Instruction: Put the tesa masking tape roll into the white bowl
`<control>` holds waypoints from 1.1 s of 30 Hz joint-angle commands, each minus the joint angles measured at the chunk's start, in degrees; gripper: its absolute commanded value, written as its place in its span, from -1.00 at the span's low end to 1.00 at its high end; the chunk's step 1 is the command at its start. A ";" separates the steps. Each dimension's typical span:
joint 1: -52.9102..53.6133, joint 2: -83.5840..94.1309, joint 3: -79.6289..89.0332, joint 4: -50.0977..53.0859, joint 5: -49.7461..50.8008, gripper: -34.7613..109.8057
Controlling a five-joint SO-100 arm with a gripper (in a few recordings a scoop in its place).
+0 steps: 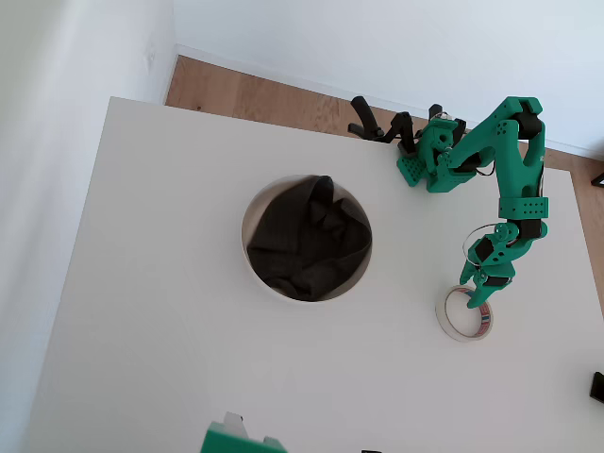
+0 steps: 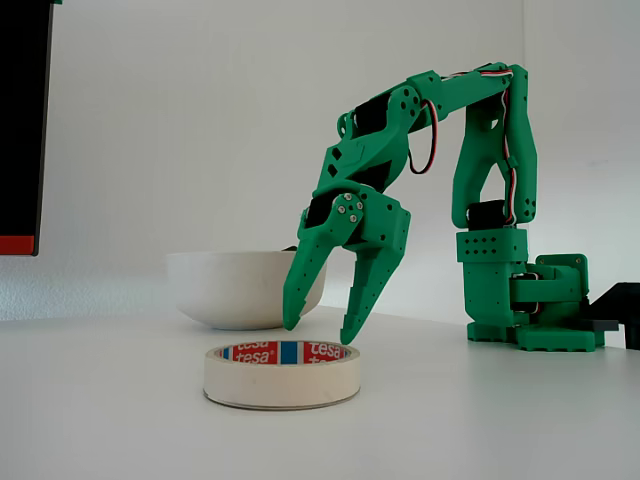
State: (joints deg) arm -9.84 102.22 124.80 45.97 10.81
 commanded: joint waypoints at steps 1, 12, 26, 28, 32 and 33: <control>-1.58 1.23 -3.16 0.70 0.97 -0.23; -2.37 0.00 -4.39 1.32 1.93 -0.24; -4.39 -2.46 -5.10 1.93 3.96 -0.25; -4.92 -3.34 -5.10 1.76 4.31 -0.26; -6.33 -3.78 -5.36 2.55 5.01 -0.30; -6.77 -3.78 -5.36 2.72 5.10 -0.32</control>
State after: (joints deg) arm -14.94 97.03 122.52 47.72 14.68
